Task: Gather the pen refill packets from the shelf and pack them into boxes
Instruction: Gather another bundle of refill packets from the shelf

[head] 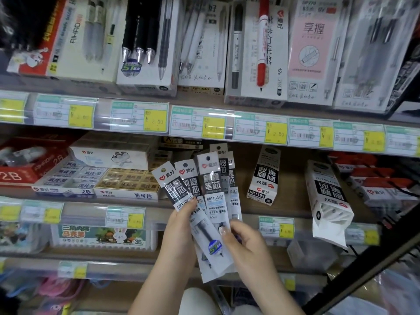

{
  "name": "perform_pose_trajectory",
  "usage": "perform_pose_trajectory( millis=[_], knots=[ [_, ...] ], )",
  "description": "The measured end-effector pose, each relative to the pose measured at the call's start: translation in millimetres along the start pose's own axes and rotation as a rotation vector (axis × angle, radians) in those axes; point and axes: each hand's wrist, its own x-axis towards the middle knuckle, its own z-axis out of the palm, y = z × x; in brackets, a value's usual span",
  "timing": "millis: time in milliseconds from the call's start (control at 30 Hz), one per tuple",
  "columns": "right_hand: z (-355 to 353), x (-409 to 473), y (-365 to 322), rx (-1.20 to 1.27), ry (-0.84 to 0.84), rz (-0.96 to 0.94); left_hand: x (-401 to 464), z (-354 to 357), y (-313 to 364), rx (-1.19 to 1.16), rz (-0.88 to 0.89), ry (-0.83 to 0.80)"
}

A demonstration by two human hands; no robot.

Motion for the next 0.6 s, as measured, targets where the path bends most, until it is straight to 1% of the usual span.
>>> perform_pose_trajectory(
  millis=[167, 300, 467, 600],
  knots=[
    [0.9, -2.9, -0.7, 0.043, -0.025, 0.069, -4.0, -0.5, -1.2, -0.035, -0.040, -0.040],
    [-1.2, -2.7, -1.9, 0.106, -0.060, 0.142, -5.9, -0.3, -0.7, -0.117, -0.063, -0.083],
    [-5.2, -4.6, -3.7, 0.154, -0.106, 0.176, -10.6, 1.9, -0.7, -0.166, -0.052, -0.104],
    [-5.7, -6.7, -6.9, 0.208, -0.127, 0.202, -15.6, 2.1, -1.8, -0.183, -0.107, -0.160]
  ],
)
